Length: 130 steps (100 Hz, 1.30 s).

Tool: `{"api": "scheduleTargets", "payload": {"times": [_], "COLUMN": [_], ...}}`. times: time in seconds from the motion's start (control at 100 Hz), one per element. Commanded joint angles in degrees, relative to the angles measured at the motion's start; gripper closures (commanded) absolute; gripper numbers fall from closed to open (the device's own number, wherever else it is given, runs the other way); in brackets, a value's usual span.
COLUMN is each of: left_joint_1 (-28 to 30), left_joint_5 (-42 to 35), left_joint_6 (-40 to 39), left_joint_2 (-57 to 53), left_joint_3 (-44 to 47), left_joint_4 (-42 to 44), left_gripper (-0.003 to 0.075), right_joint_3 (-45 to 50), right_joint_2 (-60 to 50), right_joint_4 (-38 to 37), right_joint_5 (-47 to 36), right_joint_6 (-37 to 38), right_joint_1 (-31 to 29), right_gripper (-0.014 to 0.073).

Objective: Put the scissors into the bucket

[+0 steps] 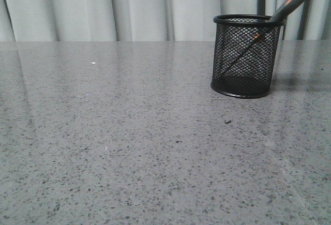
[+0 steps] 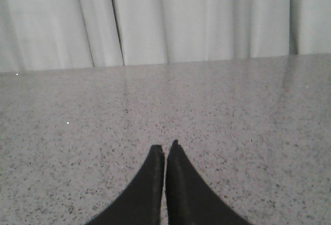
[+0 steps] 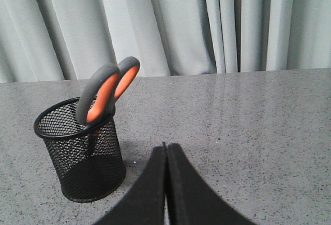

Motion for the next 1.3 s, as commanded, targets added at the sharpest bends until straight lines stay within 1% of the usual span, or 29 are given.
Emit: {"api": "scheduleTargets", "payload": {"times": [0.0,1.14,1.23,1.27,1.28,1.29], "left_joint_1": [0.23,0.23,0.23,0.23,0.23,0.23], "left_joint_5": [-3.83,-4.11,-4.11,-4.11,-4.11,-4.11], "left_joint_6": [-0.97,-0.97,-0.97,-0.97,-0.97,-0.97], "left_joint_2": [-1.46,-1.46,-1.46,-1.46,-1.46,-1.46], "left_joint_3": [1.06,1.06,1.06,1.06,1.06,1.06], "left_joint_4": [-0.12,-1.06,-1.06,-1.06,-1.06,-1.06], "left_gripper": [0.0741,0.0741,0.0741,0.0741,0.0741,0.0741], "right_joint_3": [-1.7,-1.7,-1.43,-1.12,-0.97,-0.78], "right_joint_2": [0.55,0.55,0.55,0.55,0.55,0.55], "right_joint_4": [0.12,0.12,-2.83,-7.77,-7.77,-9.72], "right_joint_5": [-4.24,-4.24,-4.24,-4.24,-4.24,-4.24], "right_joint_6": [-0.73,-0.73,0.1,4.32,4.32,5.91], "right_joint_1": [0.14,0.14,0.14,0.14,0.14,0.14], "right_gripper": [0.0665,0.0665,0.0665,0.0665,0.0665,0.0665]}}
